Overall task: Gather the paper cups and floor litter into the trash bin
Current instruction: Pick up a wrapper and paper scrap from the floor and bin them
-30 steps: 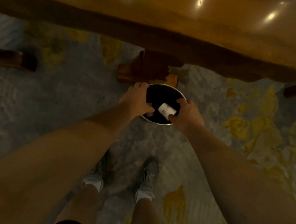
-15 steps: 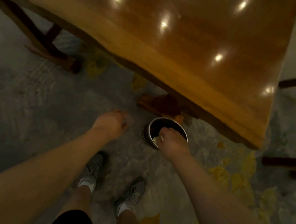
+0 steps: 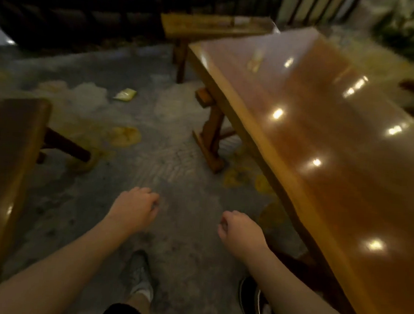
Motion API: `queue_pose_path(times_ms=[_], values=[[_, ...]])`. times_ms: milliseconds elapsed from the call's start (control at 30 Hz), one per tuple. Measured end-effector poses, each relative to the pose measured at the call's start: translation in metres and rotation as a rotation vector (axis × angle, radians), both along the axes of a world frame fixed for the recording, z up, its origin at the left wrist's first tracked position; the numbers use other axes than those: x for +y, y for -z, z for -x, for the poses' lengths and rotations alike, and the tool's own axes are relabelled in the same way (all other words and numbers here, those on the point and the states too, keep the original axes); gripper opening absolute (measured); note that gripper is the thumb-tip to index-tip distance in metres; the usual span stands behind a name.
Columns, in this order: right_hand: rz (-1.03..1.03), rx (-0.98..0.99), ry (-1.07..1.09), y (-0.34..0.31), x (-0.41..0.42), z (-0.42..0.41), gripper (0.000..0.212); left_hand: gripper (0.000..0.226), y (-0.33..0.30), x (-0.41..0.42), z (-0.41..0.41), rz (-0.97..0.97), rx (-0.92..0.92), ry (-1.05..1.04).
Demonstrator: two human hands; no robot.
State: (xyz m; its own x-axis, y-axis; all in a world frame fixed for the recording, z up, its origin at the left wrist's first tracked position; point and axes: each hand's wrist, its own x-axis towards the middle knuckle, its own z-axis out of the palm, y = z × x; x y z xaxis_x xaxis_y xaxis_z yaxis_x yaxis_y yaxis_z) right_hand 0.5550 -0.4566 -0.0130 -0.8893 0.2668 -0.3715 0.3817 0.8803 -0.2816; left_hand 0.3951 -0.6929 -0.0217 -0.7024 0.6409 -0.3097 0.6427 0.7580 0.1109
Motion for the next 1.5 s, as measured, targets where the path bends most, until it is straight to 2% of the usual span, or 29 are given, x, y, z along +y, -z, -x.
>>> queue_pose_path(times_ms=[267,533,867,1167,1367,1500], values=[[-0.055,0.099,-0.194,-0.059,-0.089,0.159,0.018,0.028,-0.059,-0.108,0.113,-0.136,0.046,-0.241],[-0.049,0.185,-0.254,-0.093,-0.124,0.300,0.021,0.027,-0.098,-0.135,0.241,-0.184,0.075,-0.319],[-0.036,0.191,-0.328,-0.073,-0.092,0.483,0.021,0.029,-0.107,-0.097,0.399,-0.166,0.101,-0.350],[-0.002,0.147,-0.455,-0.053,-0.032,0.695,0.018,0.030,-0.104,-0.044,0.572,-0.120,0.138,-0.504],[-0.029,0.066,-0.488,-0.048,-0.006,0.800,0.015,0.030,-0.077,-0.019,0.666,-0.146,0.081,-0.602],[-0.035,0.023,-0.479,-0.034,0.011,0.872,0.017,0.029,-0.045,-0.003,0.743,-0.135,0.024,-0.585]])
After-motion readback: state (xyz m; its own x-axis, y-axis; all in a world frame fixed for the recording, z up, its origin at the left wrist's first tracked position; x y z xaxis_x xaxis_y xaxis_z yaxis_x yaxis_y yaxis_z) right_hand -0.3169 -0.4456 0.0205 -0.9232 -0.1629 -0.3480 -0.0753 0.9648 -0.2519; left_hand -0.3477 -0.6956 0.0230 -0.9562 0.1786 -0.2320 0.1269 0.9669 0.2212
